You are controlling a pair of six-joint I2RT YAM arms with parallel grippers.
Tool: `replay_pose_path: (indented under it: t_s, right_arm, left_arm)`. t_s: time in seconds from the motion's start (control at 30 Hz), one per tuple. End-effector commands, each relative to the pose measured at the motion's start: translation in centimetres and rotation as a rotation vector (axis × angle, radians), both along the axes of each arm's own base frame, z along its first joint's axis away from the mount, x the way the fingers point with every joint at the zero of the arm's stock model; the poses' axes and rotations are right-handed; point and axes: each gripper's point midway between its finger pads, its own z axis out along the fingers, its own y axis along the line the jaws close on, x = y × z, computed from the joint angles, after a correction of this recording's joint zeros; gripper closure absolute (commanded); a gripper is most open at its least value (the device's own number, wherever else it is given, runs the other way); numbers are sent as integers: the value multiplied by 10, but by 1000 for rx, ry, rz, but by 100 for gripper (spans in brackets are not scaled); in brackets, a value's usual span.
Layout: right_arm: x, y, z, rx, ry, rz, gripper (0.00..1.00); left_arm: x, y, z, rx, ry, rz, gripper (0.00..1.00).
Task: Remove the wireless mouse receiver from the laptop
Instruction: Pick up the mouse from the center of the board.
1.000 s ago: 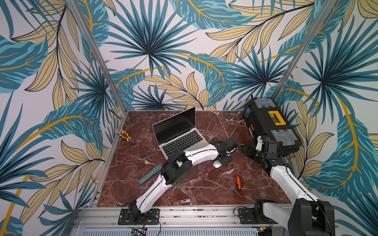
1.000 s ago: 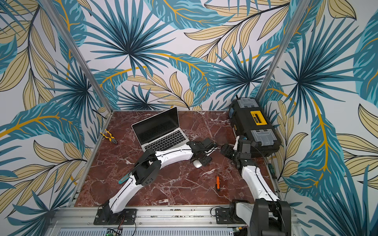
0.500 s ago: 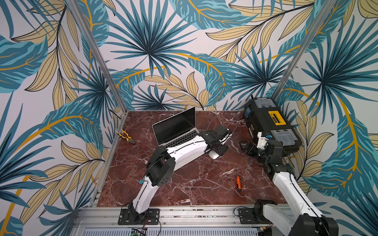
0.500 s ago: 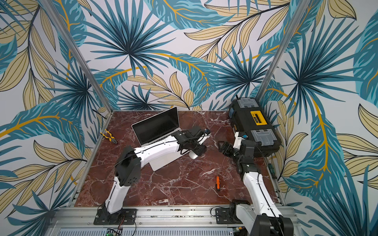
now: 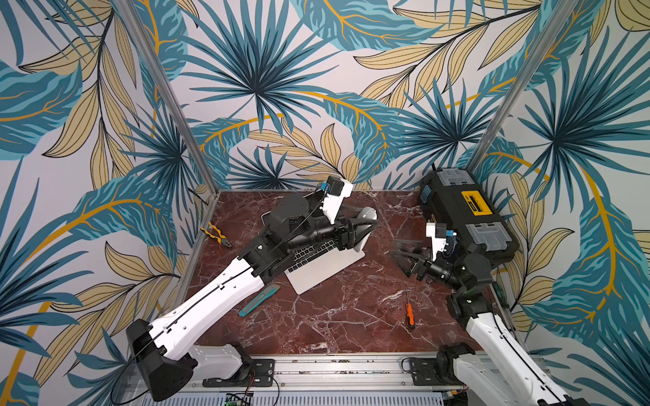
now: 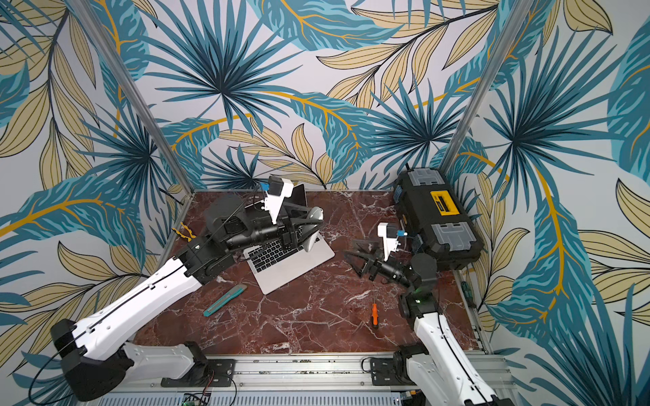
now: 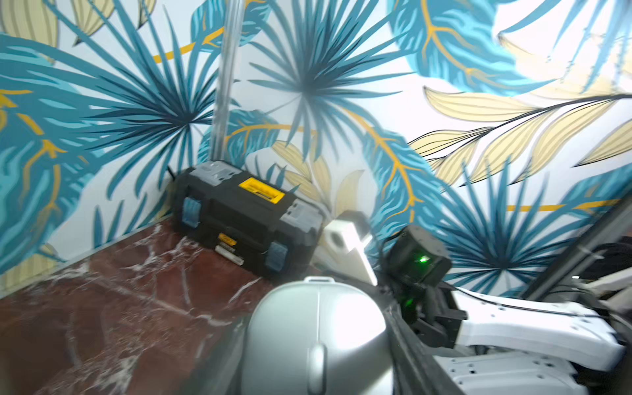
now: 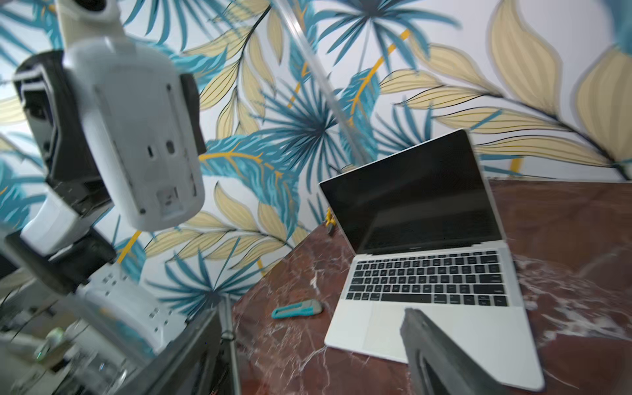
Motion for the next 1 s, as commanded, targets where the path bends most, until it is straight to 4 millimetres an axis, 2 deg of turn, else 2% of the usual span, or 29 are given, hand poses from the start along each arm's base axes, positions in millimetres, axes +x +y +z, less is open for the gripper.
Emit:
replay_pose_path:
  t_s: [0.0, 0.07, 0.17, 0.37, 0.47, 0.7, 0.87, 0.97]
  right_arm:
    - [-36, 24, 24, -13, -193, 150, 8]
    - [-45, 29, 33, 8, -232, 167, 2]
    - [-53, 41, 36, 3, -238, 214, 1]
    - [-58, 57, 44, -15, -234, 252, 1]
    - [-62, 60, 58, 21, -223, 275, 1]
    - [-66, 72, 68, 27, -193, 334, 4]
    - [-67, 77, 74, 64, -173, 356, 15]
    - [-65, 79, 77, 84, -154, 355, 16]
  left_arm:
    - [-28, 1, 19, -120, -5, -146, 55]
    - [-35, 4, 22, -135, -5, -171, 55]
    - [-42, 5, 22, -156, -5, -200, 55]
    - [-34, 4, 10, -170, 30, -172, 54]
    - [-32, 3, 5, -170, 35, -165, 54]
    - [-25, -2, -5, -158, 52, -160, 54]
    - [-23, -5, -12, -165, 67, -167, 54]
    - [-25, -7, -16, -161, 76, -184, 53]
